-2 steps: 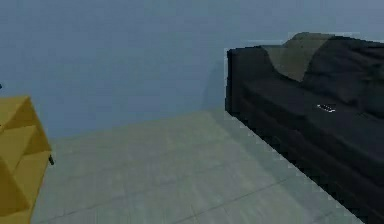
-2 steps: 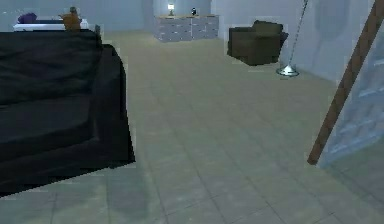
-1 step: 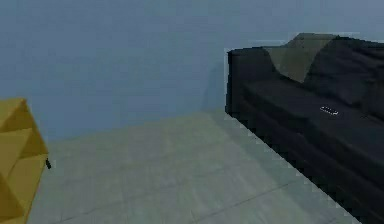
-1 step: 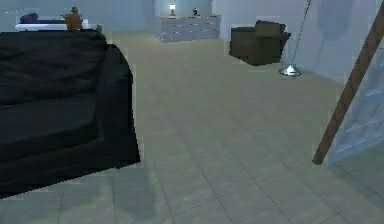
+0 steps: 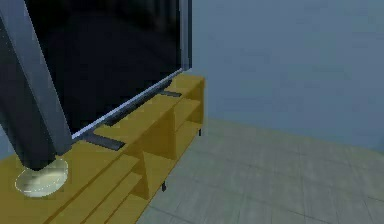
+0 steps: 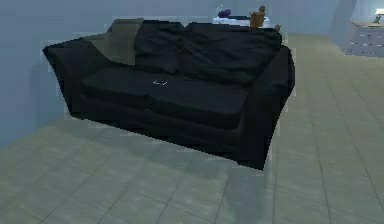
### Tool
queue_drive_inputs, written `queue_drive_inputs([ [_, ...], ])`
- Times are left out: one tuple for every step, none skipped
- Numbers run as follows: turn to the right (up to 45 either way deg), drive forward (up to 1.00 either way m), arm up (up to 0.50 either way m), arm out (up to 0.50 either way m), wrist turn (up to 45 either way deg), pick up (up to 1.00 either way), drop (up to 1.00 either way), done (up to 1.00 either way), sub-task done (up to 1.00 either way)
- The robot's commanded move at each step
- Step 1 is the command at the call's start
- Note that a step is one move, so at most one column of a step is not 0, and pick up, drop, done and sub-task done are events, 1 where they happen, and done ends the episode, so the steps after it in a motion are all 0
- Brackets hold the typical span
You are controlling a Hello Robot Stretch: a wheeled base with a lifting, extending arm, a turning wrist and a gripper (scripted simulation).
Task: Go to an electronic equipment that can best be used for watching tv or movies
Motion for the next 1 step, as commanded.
queue_drive_inputs([
  [-15.0,0.00,0.00,0.00,0.0,0.00,0.00,0.00,0.00],
])
